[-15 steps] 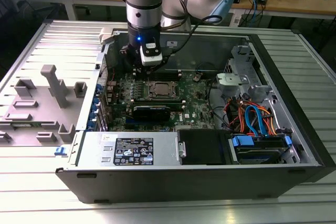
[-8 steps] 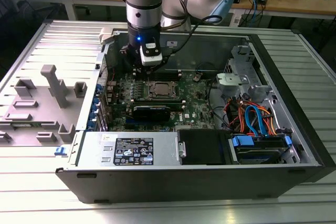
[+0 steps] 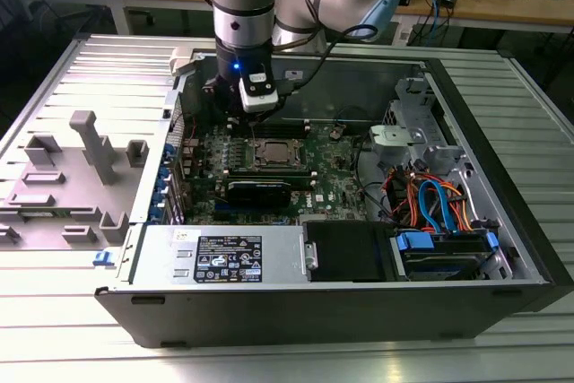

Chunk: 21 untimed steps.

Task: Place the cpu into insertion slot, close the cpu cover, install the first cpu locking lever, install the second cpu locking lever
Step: 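Install the first cpu locking lever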

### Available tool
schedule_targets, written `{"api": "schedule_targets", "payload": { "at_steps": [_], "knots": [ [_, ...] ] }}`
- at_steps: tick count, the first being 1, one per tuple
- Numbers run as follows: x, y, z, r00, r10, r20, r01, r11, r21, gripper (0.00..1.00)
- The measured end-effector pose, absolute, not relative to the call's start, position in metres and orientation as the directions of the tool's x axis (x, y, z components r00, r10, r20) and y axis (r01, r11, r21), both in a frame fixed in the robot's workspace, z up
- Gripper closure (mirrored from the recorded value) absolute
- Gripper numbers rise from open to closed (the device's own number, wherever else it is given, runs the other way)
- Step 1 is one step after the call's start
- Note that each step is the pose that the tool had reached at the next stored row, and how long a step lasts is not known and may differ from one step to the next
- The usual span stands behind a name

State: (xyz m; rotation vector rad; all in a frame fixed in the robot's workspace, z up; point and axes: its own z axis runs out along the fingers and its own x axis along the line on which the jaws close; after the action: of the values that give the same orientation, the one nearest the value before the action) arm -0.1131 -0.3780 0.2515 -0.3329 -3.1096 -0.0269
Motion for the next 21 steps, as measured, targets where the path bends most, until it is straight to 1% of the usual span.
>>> {"api": "schedule_targets", "payload": {
  "at_steps": [5, 16, 21],
  "knots": [
    [-0.113, -0.378, 0.251, -0.995, 0.103, 0.016, 0.103, 0.995, 0.016, 0.89],
    [-0.118, -0.378, 0.267, -0.998, 0.06, 0.016, 0.06, 0.998, 0.016, 0.89],
    [-0.118, -0.378, 0.267, -0.999, -0.045, 0.016, -0.044, 0.999, 0.019, 0.89]
  ]
}}
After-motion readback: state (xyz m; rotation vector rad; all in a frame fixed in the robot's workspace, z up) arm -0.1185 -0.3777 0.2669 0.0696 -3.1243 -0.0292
